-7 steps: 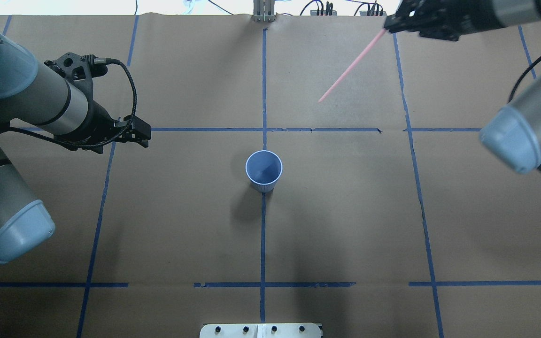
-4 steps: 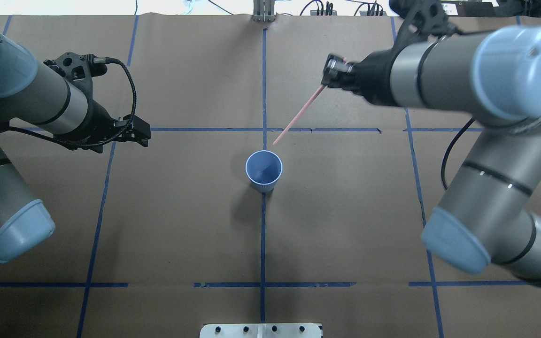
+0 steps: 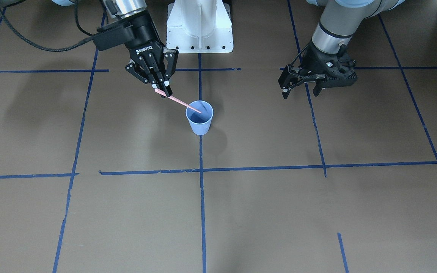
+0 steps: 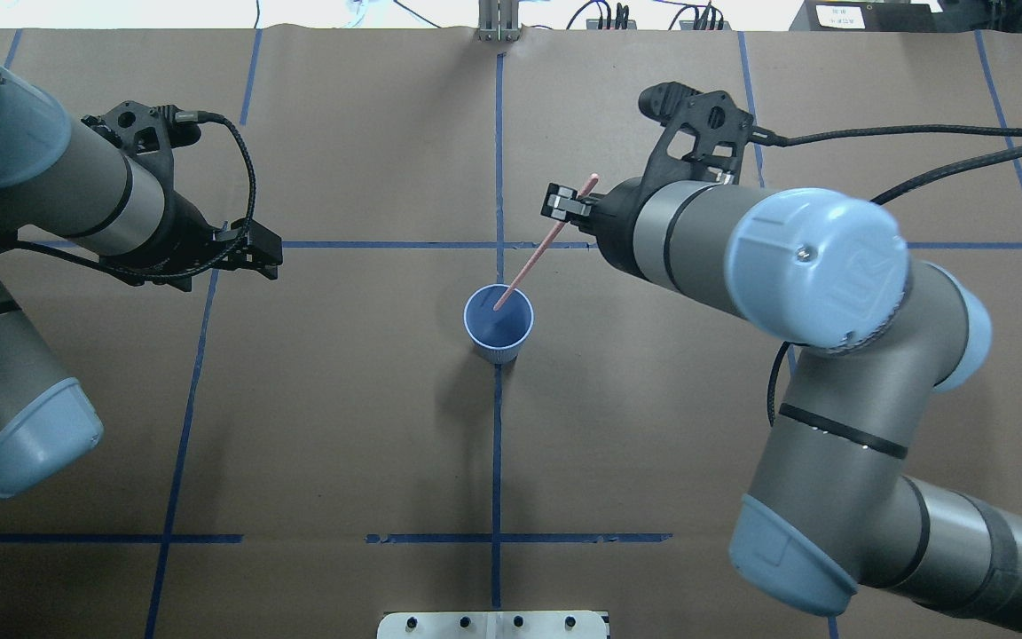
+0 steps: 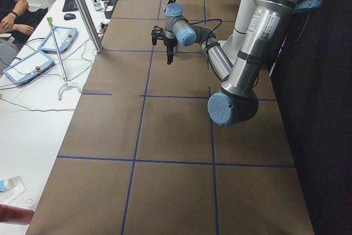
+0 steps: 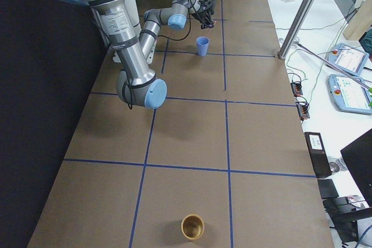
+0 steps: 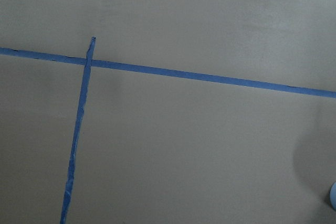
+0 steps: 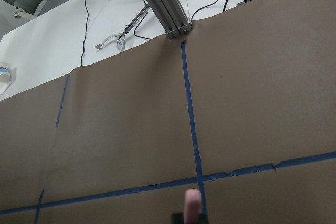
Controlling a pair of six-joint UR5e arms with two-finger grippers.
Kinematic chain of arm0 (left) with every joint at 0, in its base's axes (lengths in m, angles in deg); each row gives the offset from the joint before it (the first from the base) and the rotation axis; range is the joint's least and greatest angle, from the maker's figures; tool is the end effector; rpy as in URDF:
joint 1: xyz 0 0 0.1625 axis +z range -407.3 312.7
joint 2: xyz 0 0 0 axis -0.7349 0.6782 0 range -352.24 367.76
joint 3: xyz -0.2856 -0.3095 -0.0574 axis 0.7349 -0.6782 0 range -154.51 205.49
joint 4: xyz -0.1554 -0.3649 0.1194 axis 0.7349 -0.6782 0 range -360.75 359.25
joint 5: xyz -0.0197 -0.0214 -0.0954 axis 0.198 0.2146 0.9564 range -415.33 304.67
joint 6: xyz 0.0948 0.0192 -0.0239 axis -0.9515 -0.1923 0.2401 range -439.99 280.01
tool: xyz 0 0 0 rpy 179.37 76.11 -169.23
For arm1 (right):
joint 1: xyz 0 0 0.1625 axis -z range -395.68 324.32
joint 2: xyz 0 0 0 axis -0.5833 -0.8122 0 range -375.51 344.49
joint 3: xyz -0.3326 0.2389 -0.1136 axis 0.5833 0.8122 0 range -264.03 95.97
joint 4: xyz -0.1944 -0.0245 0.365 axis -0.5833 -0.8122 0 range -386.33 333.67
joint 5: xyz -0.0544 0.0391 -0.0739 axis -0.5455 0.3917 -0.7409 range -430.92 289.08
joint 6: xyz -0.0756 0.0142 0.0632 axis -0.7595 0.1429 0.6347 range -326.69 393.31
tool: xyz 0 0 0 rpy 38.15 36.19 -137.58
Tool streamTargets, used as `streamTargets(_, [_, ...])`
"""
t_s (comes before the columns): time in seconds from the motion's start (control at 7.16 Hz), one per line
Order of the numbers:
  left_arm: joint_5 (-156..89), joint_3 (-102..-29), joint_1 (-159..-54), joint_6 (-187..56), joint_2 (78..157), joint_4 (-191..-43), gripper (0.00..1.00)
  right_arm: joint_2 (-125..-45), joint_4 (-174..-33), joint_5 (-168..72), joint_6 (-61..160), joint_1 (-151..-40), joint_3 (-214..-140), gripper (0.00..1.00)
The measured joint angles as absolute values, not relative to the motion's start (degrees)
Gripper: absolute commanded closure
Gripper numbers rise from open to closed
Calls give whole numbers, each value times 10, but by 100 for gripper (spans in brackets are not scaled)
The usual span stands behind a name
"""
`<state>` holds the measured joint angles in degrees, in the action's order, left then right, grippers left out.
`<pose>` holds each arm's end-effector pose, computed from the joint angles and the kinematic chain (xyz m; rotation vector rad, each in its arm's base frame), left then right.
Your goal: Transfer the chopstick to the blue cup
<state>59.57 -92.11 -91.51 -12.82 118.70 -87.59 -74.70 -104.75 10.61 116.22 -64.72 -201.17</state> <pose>0.3276 -0.4462 0.2581 0.0873 0.8768 -0.1768 -0.4116 -0.3977 0.1361 0.5026 -1.1208 0.4237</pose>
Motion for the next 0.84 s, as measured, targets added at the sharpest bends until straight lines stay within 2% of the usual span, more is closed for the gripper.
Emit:
streamTargets(0.28, [596,-922,-915,-125,1187,-876,0,-742,-1055,66,1162,-615,-2002,95])
streamTargets(0.42, [596,-922,-915,-124,1186,-876,0,-740,-1058,53,1161,-603,-1994,34])
streamTargets(0.56, [596,-922,-914,-123,1186,-876,0,-739,-1060,41,1158,-595,-1986,0])
streamTargets(0.84, [596,-923,-914,-123,1186,-876,0,-732,-1063,25,1153,-585,-1975,0])
